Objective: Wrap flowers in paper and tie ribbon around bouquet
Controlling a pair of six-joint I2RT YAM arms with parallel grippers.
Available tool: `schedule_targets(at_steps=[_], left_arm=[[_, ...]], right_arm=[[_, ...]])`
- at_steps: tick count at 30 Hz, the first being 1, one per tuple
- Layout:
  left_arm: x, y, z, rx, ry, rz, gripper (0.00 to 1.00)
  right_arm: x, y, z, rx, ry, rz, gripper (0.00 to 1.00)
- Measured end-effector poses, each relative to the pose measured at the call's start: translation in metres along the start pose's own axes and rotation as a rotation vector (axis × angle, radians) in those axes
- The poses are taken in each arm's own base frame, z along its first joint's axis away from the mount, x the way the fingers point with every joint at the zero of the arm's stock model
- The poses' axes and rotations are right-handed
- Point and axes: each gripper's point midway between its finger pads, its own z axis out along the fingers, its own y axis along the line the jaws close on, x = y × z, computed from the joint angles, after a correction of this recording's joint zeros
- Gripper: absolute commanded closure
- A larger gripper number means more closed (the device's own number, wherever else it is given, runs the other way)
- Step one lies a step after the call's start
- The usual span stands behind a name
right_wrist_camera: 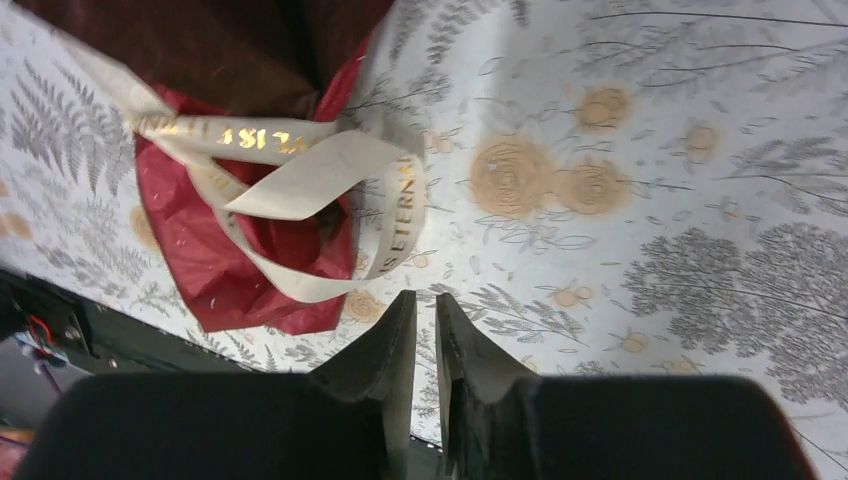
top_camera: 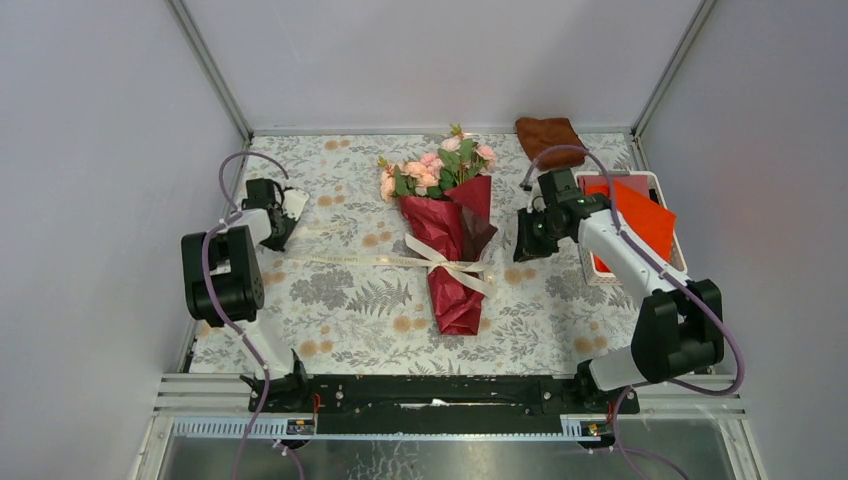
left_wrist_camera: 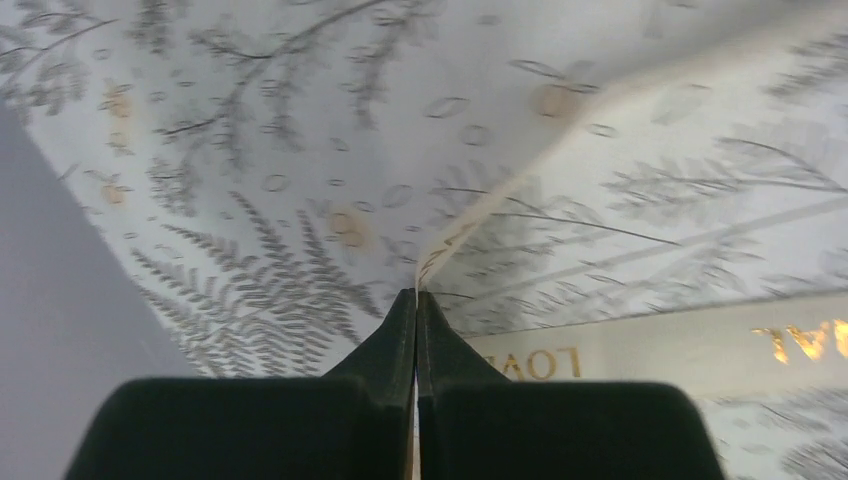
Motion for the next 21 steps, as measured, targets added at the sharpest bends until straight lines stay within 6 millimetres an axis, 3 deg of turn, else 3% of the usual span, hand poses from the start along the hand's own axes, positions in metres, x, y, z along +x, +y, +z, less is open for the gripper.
schedule_targets(at_steps=[3, 6, 9, 11, 16, 21], left_arm=[[-0.001, -0.021, -0.007, 0.057, -0.011, 0.025, 1.0], [-0.006, -0.041, -0.016, 0.112, -0.021, 0.054, 1.0], [-0.014, -0.052, -0.024, 0.145, -0.047, 0.071, 1.0], [-0.015, -0.053, -0.027, 0.154, -0.053, 0.071, 1.0], [-0.013, -0.056, -0.031, 0.166, -0.05, 0.07, 1.0], [-0.013, -0.057, -0.031, 0.175, -0.05, 0.07, 1.0]], right_arm=[[0.007, 0.021, 0.007, -0.012, 0.0, -0.112, 0.69], [0.02, 0.086, 0.012, -0.141, -0.05, -0.377, 0.65], [0.035, 0.127, 0.015, -0.235, -0.067, -0.531, 0.58], [0.033, 0.128, 0.026, -0.225, -0.061, -0.543, 0.54], [0.041, 0.102, 0.068, -0.124, 0.049, -0.519, 0.51], [0.051, 0.096, 0.072, -0.118, 0.076, -0.513, 0.5]])
